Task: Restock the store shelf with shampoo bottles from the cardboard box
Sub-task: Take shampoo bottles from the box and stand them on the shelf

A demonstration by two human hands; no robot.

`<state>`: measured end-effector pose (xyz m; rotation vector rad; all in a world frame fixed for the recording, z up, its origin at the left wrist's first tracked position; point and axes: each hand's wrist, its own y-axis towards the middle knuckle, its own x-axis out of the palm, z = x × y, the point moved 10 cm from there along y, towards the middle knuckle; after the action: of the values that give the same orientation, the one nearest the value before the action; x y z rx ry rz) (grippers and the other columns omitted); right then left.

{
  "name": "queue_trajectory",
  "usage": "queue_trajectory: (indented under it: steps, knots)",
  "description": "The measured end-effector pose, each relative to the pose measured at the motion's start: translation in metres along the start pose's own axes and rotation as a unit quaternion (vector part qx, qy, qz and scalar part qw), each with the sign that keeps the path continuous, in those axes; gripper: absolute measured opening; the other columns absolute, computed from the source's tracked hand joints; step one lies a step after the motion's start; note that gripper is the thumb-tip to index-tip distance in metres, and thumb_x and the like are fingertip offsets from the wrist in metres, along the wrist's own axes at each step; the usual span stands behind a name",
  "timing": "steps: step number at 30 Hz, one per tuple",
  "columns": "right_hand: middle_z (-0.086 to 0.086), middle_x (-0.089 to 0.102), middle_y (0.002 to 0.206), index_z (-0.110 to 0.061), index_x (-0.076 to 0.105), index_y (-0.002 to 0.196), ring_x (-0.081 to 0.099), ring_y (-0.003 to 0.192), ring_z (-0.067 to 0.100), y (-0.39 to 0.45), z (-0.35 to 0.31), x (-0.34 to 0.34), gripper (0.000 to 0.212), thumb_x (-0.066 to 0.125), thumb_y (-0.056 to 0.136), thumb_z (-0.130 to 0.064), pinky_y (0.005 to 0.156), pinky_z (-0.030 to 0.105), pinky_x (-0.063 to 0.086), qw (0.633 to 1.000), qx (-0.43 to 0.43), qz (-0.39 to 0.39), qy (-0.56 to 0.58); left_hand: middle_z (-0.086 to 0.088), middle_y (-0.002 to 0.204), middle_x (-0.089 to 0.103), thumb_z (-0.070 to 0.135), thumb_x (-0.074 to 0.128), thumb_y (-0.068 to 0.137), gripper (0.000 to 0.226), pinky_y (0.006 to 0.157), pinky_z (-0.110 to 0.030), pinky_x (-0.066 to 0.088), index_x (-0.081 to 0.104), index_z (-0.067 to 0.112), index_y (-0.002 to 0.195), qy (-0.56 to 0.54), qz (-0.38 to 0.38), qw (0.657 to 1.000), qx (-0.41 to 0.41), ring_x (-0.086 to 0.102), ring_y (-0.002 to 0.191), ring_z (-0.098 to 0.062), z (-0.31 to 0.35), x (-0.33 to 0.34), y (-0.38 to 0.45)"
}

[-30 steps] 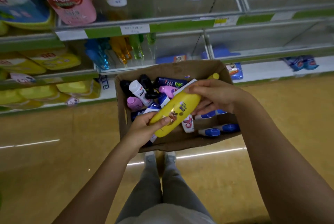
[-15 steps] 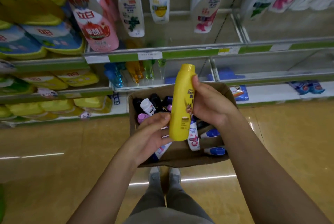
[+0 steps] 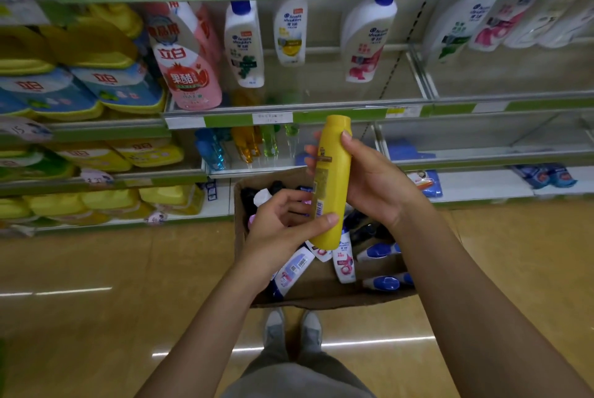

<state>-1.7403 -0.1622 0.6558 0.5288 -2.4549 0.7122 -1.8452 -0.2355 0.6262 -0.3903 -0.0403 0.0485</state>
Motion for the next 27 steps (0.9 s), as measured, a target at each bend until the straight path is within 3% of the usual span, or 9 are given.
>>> queue_trajectory:
  steps: [3, 7, 9, 11, 14, 16, 19, 23, 27]
  knots:
    - [0.010, 0.069, 0.111, -0.009, 0.063, 0.117, 0.067, 0.103, 0.022, -0.002, -0.003, 0.001, 0.041, 0.056, 0.085, -0.034, 0.086, 0.032, 0.056, 1.000, -0.003, 0.012, 0.002, 0.001, 0.102, 0.069, 0.039, 0.081, 0.063, 0.049, 0.076, -0.025, 0.055, 0.064, 0.025, 0.107, -0.011, -0.012, 1.000, 0.008, 0.066, 0.097, -0.018, 0.003, 0.006, -0.006]
    - [0.009, 0.070, 0.104, -0.009, 0.065, 0.108, 0.066, 0.103, 0.023, -0.005, -0.006, 0.001, 0.038, 0.064, 0.080, -0.034, 0.086, 0.034, 0.057, 0.998, -0.014, 0.041, -0.039, 0.006, 0.107, 0.066, 0.044, 0.077, 0.060, 0.056, 0.073, -0.018, 0.053, 0.059, 0.027, 0.110, 0.029, -0.009, 0.999, 0.011, 0.063, 0.099, -0.011, 0.008, 0.014, -0.012]
    - [0.007, 0.068, 0.098, -0.011, 0.063, 0.104, 0.065, 0.100, 0.023, -0.008, -0.009, 0.002, 0.037, 0.067, 0.077, -0.035, 0.082, 0.035, 0.058, 0.996, -0.021, 0.057, -0.062, 0.005, 0.107, 0.069, 0.042, 0.076, 0.067, 0.048, 0.076, -0.020, 0.055, 0.063, 0.025, 0.110, 0.020, -0.017, 1.000, 0.000, 0.064, 0.101, -0.012, 0.008, 0.017, -0.015]
    - [0.008, 0.067, 0.100, -0.011, 0.059, 0.107, 0.066, 0.099, 0.023, -0.010, -0.013, 0.004, 0.041, 0.068, 0.077, -0.036, 0.074, 0.034, 0.058, 0.995, -0.025, 0.062, -0.077, 0.001, 0.105, 0.072, 0.036, 0.071, 0.075, 0.035, 0.085, -0.030, 0.055, 0.067, 0.023, 0.108, -0.033, -0.051, 0.998, -0.021, 0.067, 0.102, -0.017, 0.007, 0.021, -0.018]
    - [0.010, 0.066, 0.099, -0.009, 0.055, 0.113, 0.066, 0.090, 0.024, -0.014, -0.018, 0.010, 0.034, 0.064, 0.087, -0.028, 0.064, 0.031, 0.056, 0.995, -0.020, 0.042, -0.090, -0.012, 0.110, 0.071, 0.031, 0.061, 0.079, 0.038, 0.093, -0.037, 0.052, 0.065, 0.013, 0.111, -0.164, -0.093, 0.980, -0.065, 0.065, 0.107, -0.028, 0.005, 0.028, -0.023]
    - [0.007, 0.068, 0.091, -0.007, 0.055, 0.117, 0.067, 0.079, 0.020, -0.018, -0.022, 0.014, 0.027, 0.059, 0.092, -0.018, 0.061, 0.029, 0.056, 0.996, -0.018, 0.031, -0.079, -0.019, 0.111, 0.069, 0.029, 0.055, 0.082, 0.038, 0.093, -0.041, 0.053, 0.061, 0.008, 0.113, -0.253, -0.114, 0.957, -0.087, 0.065, 0.106, -0.034, 0.009, 0.033, -0.024]
    - [0.011, 0.072, 0.093, -0.007, 0.057, 0.120, 0.069, 0.080, 0.021, -0.021, -0.033, 0.017, 0.033, 0.064, 0.088, -0.012, 0.066, 0.032, 0.057, 0.994, -0.038, 0.037, -0.092, -0.021, 0.111, 0.068, 0.029, 0.051, 0.083, 0.038, 0.089, -0.045, 0.054, 0.059, 0.008, 0.113, -0.324, -0.140, 0.929, -0.113, 0.067, 0.101, -0.034, 0.015, 0.039, -0.027]
    - [0.012, 0.075, 0.093, -0.009, 0.059, 0.116, 0.072, 0.079, 0.021, -0.025, -0.051, 0.023, 0.039, 0.074, 0.080, -0.008, 0.066, 0.032, 0.059, 0.979, -0.084, 0.072, -0.171, -0.016, 0.120, 0.065, 0.028, 0.051, 0.087, 0.039, 0.095, -0.043, 0.051, 0.058, 0.007, 0.119, -0.271, -0.135, 0.949, -0.086, 0.063, 0.112, -0.029, 0.015, 0.031, -0.024]
    - [0.011, 0.074, 0.092, -0.007, 0.061, 0.117, 0.073, 0.075, 0.019, -0.028, -0.065, 0.031, 0.045, 0.079, 0.076, -0.008, 0.065, 0.031, 0.060, 0.958, -0.115, 0.112, -0.237, -0.009, 0.106, 0.072, 0.018, 0.057, 0.080, 0.034, 0.081, -0.029, 0.056, 0.063, 0.004, 0.111, -0.239, -0.099, 0.965, -0.053, 0.068, 0.098, -0.018, 0.014, 0.021, -0.017]
